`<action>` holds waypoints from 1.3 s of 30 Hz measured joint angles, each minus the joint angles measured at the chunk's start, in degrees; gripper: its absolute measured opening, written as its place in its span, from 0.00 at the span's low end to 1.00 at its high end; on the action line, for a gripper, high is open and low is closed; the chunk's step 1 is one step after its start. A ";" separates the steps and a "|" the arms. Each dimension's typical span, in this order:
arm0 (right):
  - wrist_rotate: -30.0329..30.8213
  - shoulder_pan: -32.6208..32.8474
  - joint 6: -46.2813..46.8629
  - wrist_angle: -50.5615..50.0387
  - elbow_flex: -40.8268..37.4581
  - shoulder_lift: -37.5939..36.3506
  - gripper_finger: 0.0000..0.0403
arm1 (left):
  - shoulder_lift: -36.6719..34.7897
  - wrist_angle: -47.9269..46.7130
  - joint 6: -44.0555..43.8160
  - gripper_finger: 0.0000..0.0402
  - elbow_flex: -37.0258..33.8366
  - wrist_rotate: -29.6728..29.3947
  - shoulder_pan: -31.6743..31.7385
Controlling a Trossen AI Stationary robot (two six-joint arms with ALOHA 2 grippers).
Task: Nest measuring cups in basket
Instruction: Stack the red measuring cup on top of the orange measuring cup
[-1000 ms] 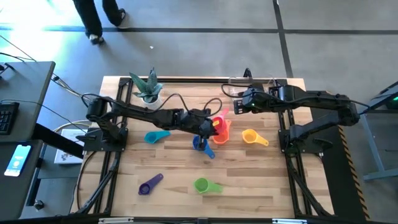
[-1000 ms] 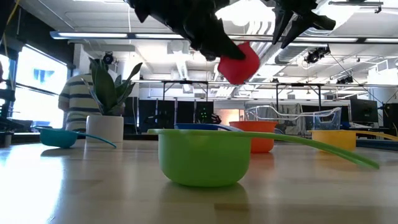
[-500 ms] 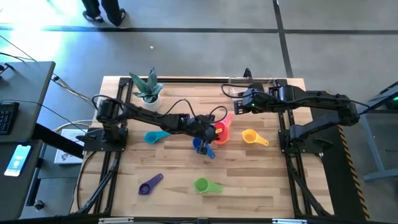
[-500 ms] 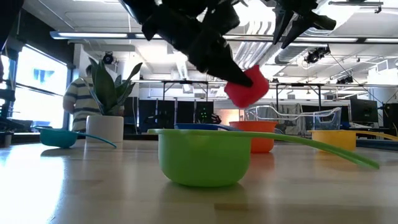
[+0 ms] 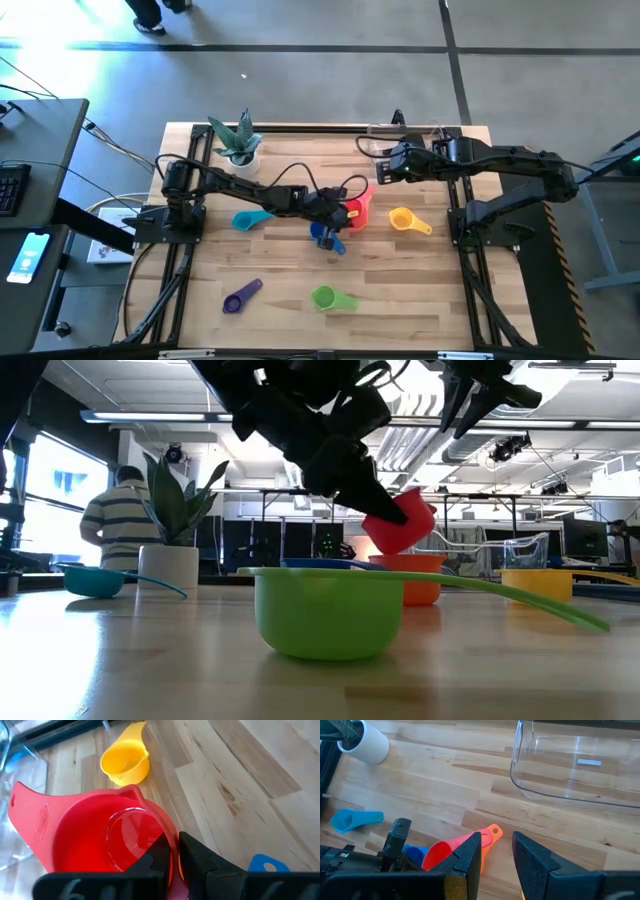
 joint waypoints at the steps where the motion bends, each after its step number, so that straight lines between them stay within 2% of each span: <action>1: 0.09 0.00 -0.03 0.00 0.00 0.00 0.25 | 0.00 -0.03 0.67 0.06 0.00 0.00 0.04; 8: 0.27 0.00 -0.10 -0.18 0.00 0.00 0.25 | 0.00 -1.17 2.43 0.06 0.00 -0.10 0.03; 14: 0.27 0.00 -0.12 -0.18 0.00 0.00 0.25 | 0.00 -2.06 -1.03 0.06 0.00 -0.15 0.91; 22: 0.30 0.00 0.03 -0.15 0.00 0.00 0.25 | 0.00 -1.81 -1.39 0.06 0.00 2.05 1.20; 39: 0.32 0.00 0.47 -0.13 0.00 0.00 0.25 | 0.00 -1.85 1.04 0.06 0.00 2.85 0.63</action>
